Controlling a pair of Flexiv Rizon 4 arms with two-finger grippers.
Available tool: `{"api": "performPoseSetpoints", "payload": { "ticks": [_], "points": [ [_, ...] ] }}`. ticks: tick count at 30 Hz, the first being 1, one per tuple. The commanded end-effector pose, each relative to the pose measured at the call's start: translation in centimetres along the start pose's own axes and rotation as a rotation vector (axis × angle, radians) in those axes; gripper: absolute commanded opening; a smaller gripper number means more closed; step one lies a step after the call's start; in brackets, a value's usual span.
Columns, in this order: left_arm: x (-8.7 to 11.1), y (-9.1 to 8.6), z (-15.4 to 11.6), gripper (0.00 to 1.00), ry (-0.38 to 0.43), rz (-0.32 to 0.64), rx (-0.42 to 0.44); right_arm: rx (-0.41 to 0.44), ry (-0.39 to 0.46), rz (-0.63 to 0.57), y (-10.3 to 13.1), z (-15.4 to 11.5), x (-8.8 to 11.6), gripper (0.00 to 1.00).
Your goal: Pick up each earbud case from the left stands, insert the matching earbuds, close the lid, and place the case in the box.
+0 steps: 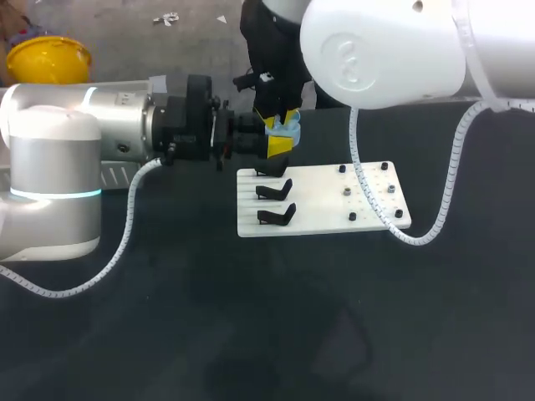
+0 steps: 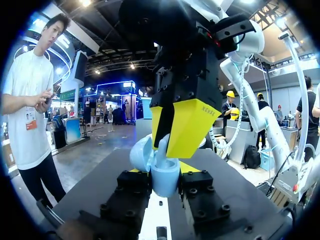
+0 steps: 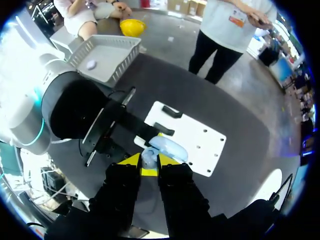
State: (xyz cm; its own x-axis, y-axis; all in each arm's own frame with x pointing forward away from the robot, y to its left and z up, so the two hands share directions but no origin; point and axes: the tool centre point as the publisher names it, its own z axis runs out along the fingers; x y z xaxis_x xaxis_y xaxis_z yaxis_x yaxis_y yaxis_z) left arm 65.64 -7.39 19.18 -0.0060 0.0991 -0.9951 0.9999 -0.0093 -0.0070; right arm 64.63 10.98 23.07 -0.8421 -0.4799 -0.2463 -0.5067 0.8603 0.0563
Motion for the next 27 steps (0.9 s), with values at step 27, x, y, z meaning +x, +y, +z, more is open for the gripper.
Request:
{"api": "performPoseSetpoints", "payload": {
  "ticks": [27],
  "points": [
    [0.0, -0.08, 0.02, 0.0, -0.005, 0.005, -0.003, 0.095, -0.011, -0.126, -0.28, 0.7, 0.32, 0.0]
  ]
}}
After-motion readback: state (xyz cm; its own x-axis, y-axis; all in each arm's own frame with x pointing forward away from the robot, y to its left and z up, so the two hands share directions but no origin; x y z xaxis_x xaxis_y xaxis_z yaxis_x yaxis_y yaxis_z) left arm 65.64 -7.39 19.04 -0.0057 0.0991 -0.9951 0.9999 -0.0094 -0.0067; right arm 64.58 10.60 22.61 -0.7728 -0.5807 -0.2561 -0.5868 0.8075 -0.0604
